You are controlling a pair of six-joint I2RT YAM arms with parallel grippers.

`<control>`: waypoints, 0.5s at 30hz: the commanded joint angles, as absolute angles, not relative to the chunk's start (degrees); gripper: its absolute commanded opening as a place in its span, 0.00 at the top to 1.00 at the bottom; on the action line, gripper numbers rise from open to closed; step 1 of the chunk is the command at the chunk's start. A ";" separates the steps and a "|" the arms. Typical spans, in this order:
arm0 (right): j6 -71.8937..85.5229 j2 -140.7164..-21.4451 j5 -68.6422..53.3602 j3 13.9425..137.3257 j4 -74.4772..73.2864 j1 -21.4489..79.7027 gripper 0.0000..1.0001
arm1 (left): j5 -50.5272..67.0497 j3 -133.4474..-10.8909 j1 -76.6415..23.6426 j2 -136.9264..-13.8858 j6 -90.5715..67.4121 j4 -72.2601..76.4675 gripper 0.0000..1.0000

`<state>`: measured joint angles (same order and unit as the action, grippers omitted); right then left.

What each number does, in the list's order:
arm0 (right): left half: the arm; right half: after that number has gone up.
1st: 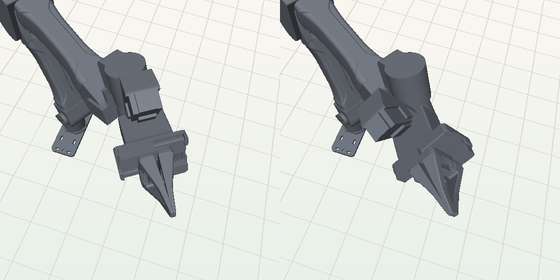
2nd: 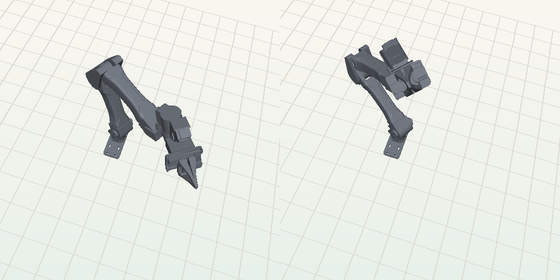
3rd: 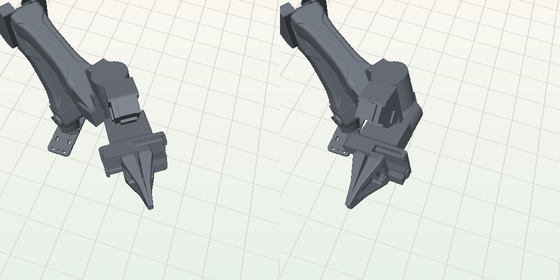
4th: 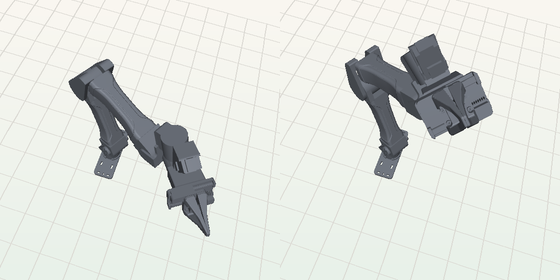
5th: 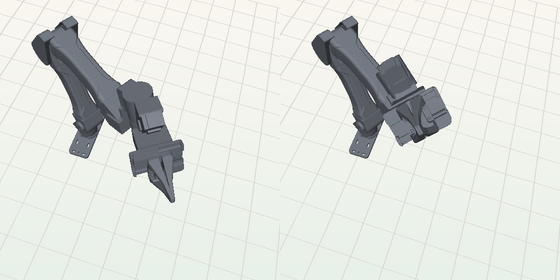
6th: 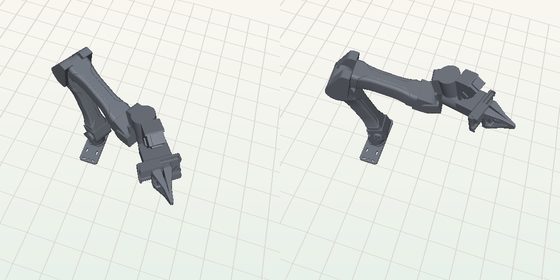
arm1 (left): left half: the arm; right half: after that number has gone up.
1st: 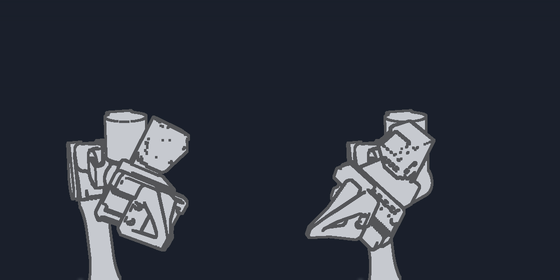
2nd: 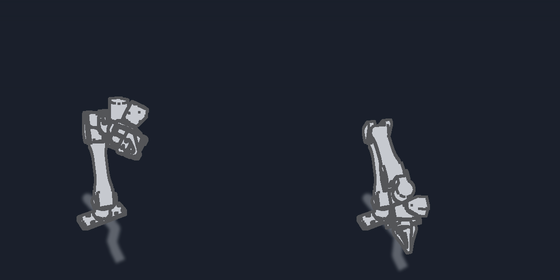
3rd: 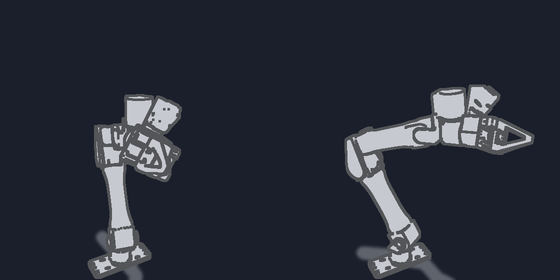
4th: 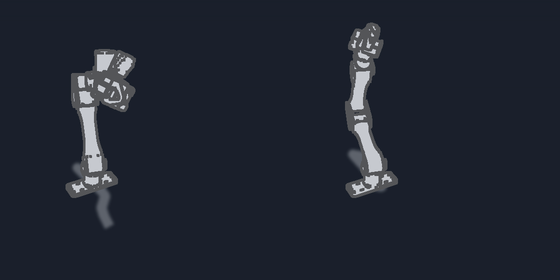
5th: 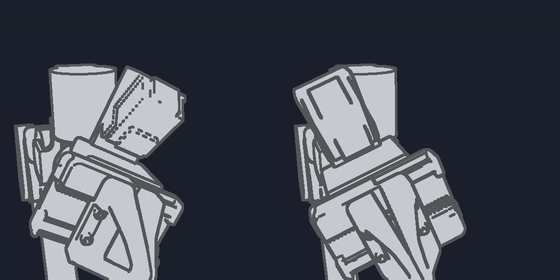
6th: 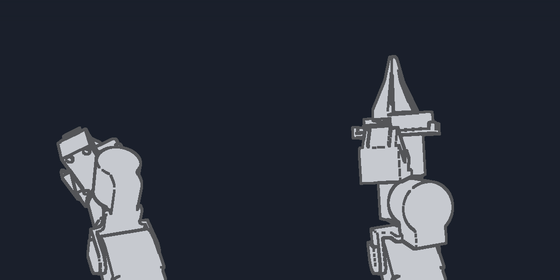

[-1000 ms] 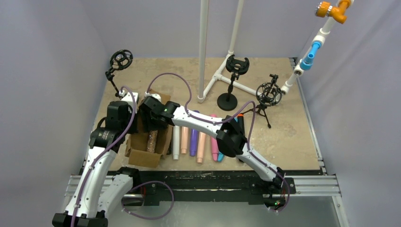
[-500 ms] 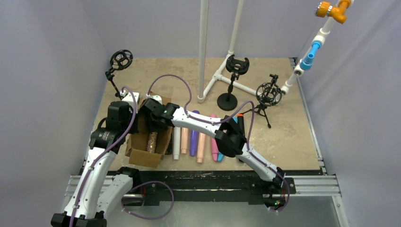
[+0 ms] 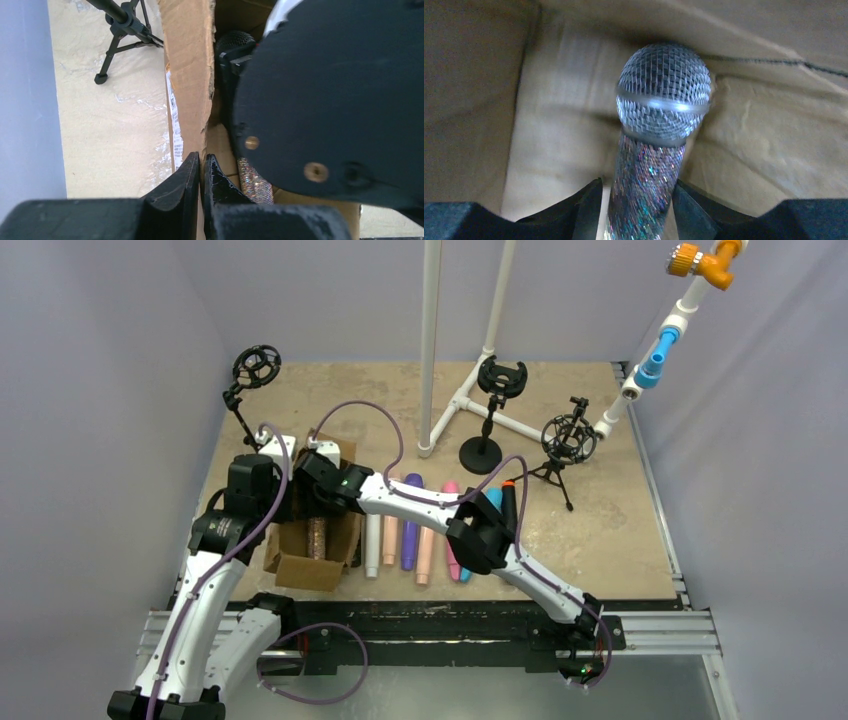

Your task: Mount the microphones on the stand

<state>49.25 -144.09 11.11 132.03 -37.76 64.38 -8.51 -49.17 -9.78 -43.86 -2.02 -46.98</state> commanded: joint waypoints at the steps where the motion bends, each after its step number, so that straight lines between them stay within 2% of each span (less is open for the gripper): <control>1: 51.44 -149.32 13.58 133.71 -35.04 64.77 0.42 | -2.37 -50.63 -10.46 -42.54 -2.01 -44.84 1.00; 4: 52.14 -145.79 11.83 126.78 -28.65 64.78 0.45 | -2.75 -50.46 -10.46 -42.11 -1.41 -44.75 1.00; 11: 49.21 -132.91 12.42 116.90 -17.10 64.82 0.80 | -7.80 -50.22 -10.46 -42.08 -0.35 -43.63 1.00; 15: 47.20 -122.99 9.17 110.19 -10.99 64.78 0.86 | -12.74 -50.21 -10.46 -42.79 1.60 -42.91 1.00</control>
<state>50.35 -135.20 11.92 113.95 -19.90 64.55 -9.06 -49.15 -9.96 -43.13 -1.28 -47.64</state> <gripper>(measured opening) 0.456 0.030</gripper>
